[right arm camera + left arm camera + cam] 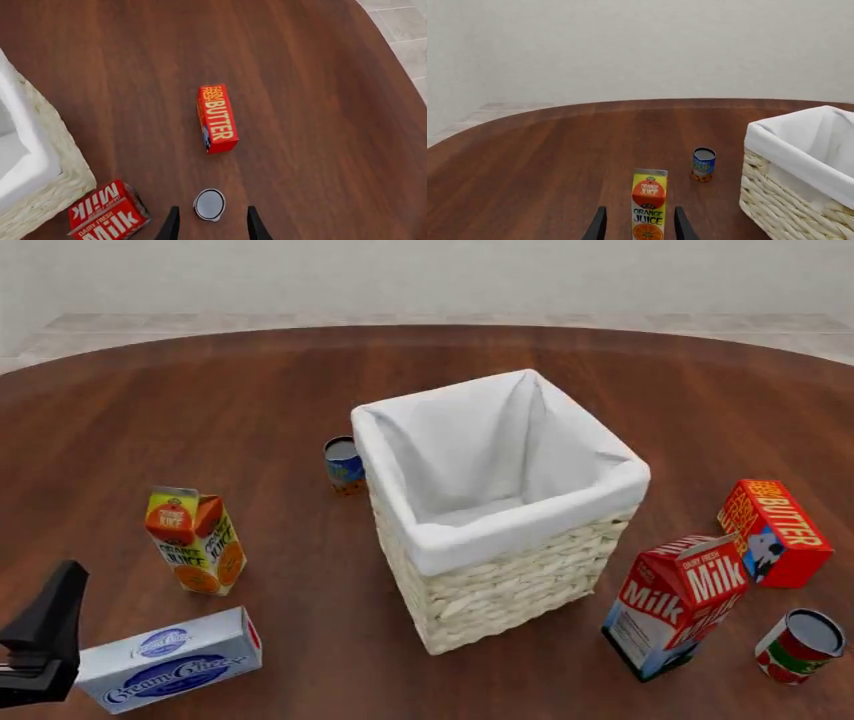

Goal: Pick up the tomato sauce, and put it in the basket.

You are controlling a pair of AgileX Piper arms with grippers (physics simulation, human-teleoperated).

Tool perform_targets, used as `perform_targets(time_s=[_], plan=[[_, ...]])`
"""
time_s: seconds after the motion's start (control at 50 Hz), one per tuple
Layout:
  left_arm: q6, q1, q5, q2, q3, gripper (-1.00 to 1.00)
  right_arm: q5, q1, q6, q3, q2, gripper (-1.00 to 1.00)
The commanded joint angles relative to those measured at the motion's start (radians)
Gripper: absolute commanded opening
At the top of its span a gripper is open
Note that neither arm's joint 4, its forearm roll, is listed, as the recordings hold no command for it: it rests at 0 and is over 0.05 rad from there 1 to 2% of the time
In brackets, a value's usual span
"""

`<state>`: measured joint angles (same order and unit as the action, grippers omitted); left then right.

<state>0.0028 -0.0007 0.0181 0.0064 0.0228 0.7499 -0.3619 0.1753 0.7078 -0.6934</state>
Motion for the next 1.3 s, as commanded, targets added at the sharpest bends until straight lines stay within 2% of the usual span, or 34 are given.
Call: perform_targets(time_s=[0.02,0.42,0.46,0.66,0.92,1.1,1.3], plan=[[0.001,0.000,0.003,-0.003,0.000,1.00,-0.110,-0.030,0.014,-0.065,-0.088,1.00],[0.000,0.000,0.001,-0.005,-0.004,1.00,-0.270,-0.042,0.026,-0.208,-0.176,1.00],[0.000,0.000,0.000,-0.005,-0.004,1.00,-0.277,-0.037,0.012,-0.222,-0.187,1.00],[0.000,0.000,-0.001,-0.004,-0.005,1.00,-0.308,-0.042,0.029,-0.274,-0.210,1.00],[0.000,0.000,-0.001,-0.004,-0.004,1.00,-0.338,-0.045,0.029,-0.309,-0.236,1.00],[0.000,0.000,-0.001,-0.004,-0.005,1.00,-0.392,-0.051,0.047,-0.326,-0.292,1.00],[0.000,0.000,-0.006,-0.003,-0.009,1.00,-0.429,-0.051,0.043,-0.334,-0.328,1.00]])
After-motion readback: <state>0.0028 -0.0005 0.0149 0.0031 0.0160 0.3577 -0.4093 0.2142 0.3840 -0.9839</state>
